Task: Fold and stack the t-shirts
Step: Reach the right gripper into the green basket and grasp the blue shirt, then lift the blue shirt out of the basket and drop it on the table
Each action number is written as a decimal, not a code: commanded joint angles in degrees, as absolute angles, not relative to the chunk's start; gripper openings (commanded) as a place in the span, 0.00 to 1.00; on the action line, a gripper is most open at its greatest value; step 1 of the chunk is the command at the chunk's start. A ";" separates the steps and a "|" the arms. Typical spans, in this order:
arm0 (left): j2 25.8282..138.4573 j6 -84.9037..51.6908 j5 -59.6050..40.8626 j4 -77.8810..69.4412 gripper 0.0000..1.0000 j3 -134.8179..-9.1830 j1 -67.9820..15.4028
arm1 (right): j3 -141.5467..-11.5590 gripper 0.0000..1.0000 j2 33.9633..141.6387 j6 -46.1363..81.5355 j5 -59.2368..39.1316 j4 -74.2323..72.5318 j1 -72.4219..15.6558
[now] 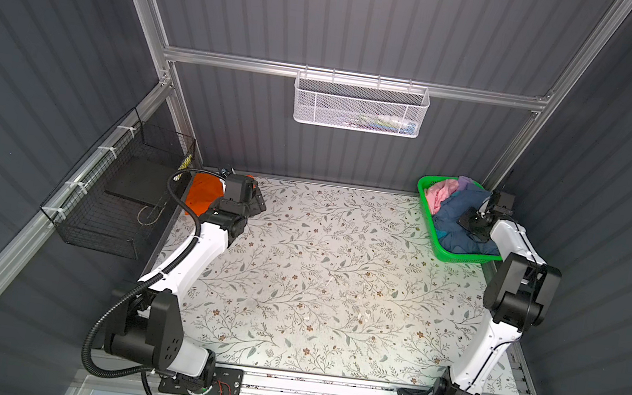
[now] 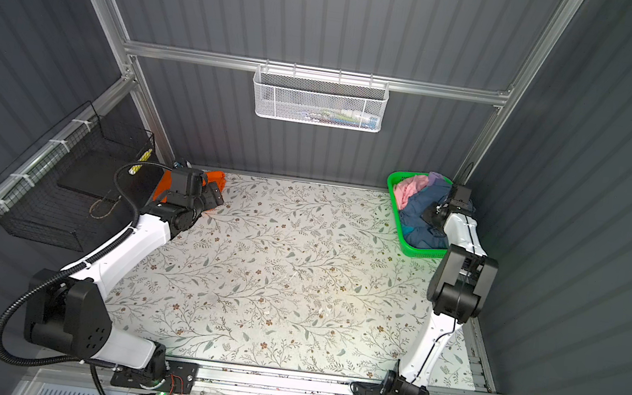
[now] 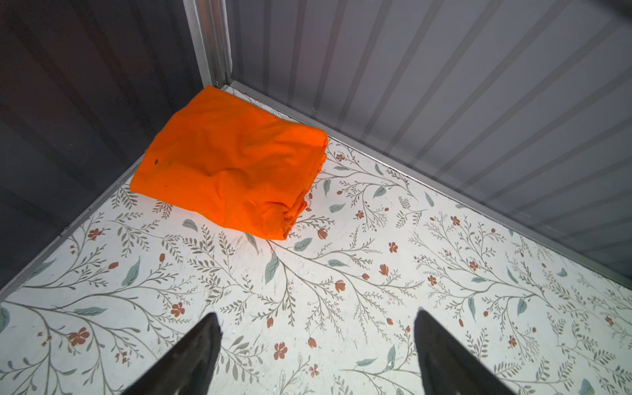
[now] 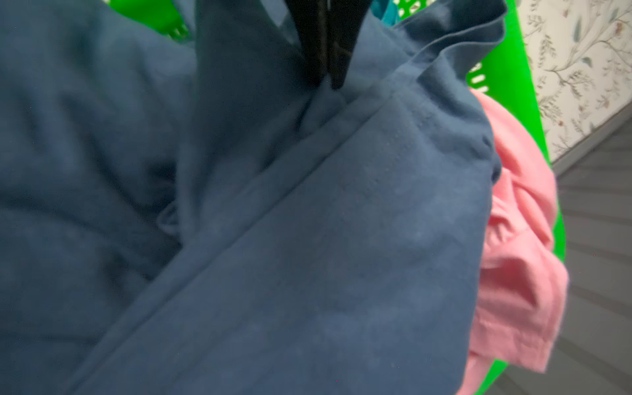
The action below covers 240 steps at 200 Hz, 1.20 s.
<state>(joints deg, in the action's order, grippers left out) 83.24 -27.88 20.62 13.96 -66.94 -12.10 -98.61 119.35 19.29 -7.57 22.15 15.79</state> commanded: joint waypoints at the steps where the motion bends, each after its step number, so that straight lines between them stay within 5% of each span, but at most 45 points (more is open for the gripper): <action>1: 83.24 -27.78 18.34 14.74 0.88 -69.04 -12.83 | -96.21 0.00 112.32 19.97 -7.37 19.25 14.51; 81: 75.35 -29.73 14.62 19.46 0.88 -69.29 -14.69 | -78.31 0.00 83.32 14.74 1.00 17.22 -0.41; 127: 72.51 -28.65 11.45 22.43 0.84 -71.98 -15.27 | -86.35 0.00 72.66 9.83 6.74 21.97 -13.88; 184: 68.77 -28.41 11.95 24.04 0.86 -72.15 -15.29 | -107.99 0.00 82.21 7.96 1.97 25.97 -29.56; 240: 66.61 -27.10 13.09 27.93 0.87 -72.70 -15.29 | -131.98 0.00 98.44 9.23 -6.11 32.87 -34.52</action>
<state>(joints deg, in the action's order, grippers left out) 68.38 -28.60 12.43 25.10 -71.09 -14.98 -126.26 95.57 8.95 -1.54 29.45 -33.67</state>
